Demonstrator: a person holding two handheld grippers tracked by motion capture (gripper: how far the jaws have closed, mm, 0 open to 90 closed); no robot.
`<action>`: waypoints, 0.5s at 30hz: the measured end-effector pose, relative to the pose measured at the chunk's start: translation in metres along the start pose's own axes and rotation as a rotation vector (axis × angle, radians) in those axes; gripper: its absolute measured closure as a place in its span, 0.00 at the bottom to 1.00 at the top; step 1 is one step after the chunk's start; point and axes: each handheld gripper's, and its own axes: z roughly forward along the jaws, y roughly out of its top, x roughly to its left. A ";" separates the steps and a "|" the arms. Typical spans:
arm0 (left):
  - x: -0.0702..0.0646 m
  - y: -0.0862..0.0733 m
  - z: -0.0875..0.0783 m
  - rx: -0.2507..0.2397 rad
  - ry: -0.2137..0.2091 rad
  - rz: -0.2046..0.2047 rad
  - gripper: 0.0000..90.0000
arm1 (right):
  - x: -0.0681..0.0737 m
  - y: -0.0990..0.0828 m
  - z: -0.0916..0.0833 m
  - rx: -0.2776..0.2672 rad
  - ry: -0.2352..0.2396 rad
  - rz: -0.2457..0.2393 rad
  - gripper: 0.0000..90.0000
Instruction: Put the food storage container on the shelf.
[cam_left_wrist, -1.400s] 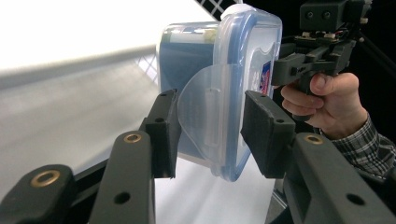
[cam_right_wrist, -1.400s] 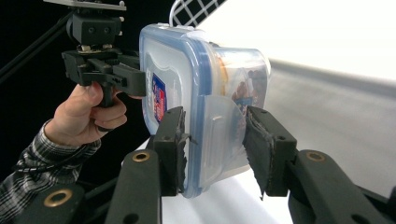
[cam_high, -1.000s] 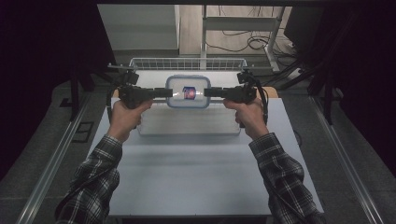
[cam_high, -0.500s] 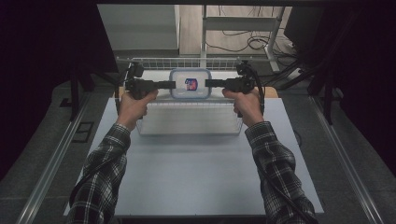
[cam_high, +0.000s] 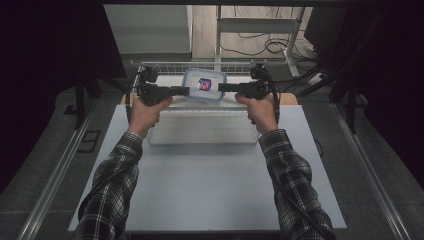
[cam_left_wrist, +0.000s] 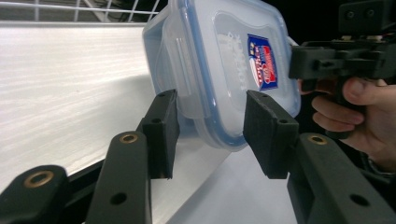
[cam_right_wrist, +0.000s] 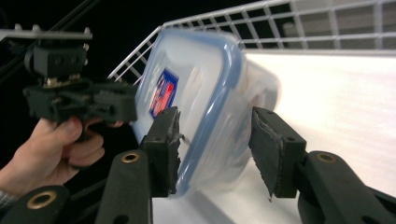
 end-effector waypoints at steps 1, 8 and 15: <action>0.000 0.000 0.000 -0.001 -0.007 -0.005 0.61 | 0.001 0.001 -0.001 -0.007 -0.025 -0.004 0.60; -0.005 0.001 0.000 -0.029 0.047 0.014 0.58 | 0.009 0.004 -0.001 -0.025 -0.147 -0.069 0.59; -0.012 0.007 0.002 -0.065 0.148 0.055 0.56 | 0.007 0.004 0.000 -0.052 -0.193 -0.075 0.60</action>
